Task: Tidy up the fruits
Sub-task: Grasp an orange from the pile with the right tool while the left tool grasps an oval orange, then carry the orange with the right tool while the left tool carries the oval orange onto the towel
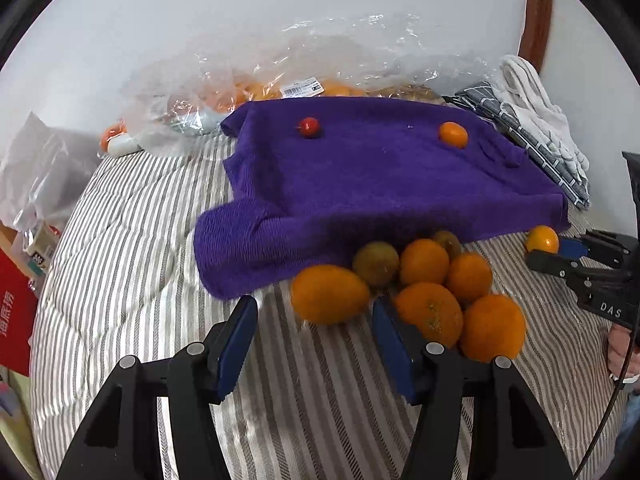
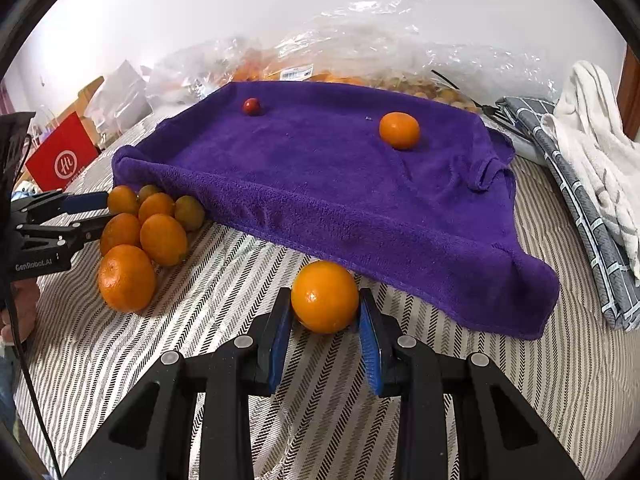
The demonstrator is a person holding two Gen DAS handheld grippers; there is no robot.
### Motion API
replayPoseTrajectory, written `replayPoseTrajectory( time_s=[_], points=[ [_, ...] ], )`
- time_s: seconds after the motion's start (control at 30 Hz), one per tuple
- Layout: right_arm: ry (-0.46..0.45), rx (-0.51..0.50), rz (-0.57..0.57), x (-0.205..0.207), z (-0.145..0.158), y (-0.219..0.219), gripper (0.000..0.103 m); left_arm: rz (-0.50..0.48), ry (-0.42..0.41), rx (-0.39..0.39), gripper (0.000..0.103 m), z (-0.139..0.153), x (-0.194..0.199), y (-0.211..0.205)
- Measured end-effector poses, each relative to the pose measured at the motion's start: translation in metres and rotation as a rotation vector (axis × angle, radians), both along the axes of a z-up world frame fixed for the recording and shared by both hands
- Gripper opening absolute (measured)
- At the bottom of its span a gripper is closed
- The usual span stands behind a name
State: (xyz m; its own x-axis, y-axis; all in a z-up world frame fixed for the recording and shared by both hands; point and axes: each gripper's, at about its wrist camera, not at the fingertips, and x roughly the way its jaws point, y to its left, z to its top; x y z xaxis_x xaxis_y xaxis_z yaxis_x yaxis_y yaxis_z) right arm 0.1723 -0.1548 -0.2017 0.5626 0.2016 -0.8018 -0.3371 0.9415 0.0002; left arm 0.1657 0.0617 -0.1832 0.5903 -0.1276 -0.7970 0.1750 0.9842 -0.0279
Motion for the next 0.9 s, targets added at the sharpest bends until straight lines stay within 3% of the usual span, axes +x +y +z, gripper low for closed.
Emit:
replayPoseTrajectory(
  time_s=[0.27,0.33,0.43,0.67,0.77,0.8,0.9],
  points=[
    [0.001,0.001,0.003,0.000,0.001,0.000,0.032,0.011,0.018,-0.085,0.056,-0.008,0.006,0.003],
    [0.001,0.003,0.003,0.000,0.000,0.000,0.032,0.008,0.021,-0.110,0.040,-0.008,0.006,0.005],
    [0.001,0.007,0.005,0.000,0.000,-0.001,0.032,0.036,0.016,-0.144,0.040,-0.008,0.004,0.013],
    [0.007,0.030,0.002,0.001,0.001,-0.005,0.032,0.107,0.024,-0.139,0.040,-0.009,-0.004,0.036],
    [0.006,0.030,0.003,0.001,0.001,-0.005,0.032,0.109,0.027,-0.103,0.053,-0.009,-0.002,0.032],
    [0.007,0.032,0.002,0.001,0.001,-0.005,0.032,0.116,0.022,-0.054,0.063,-0.010,-0.002,0.028],
    [0.007,0.034,0.001,0.001,0.001,-0.006,0.032,0.117,0.007,0.022,0.065,-0.010,-0.003,0.020]
  ],
)
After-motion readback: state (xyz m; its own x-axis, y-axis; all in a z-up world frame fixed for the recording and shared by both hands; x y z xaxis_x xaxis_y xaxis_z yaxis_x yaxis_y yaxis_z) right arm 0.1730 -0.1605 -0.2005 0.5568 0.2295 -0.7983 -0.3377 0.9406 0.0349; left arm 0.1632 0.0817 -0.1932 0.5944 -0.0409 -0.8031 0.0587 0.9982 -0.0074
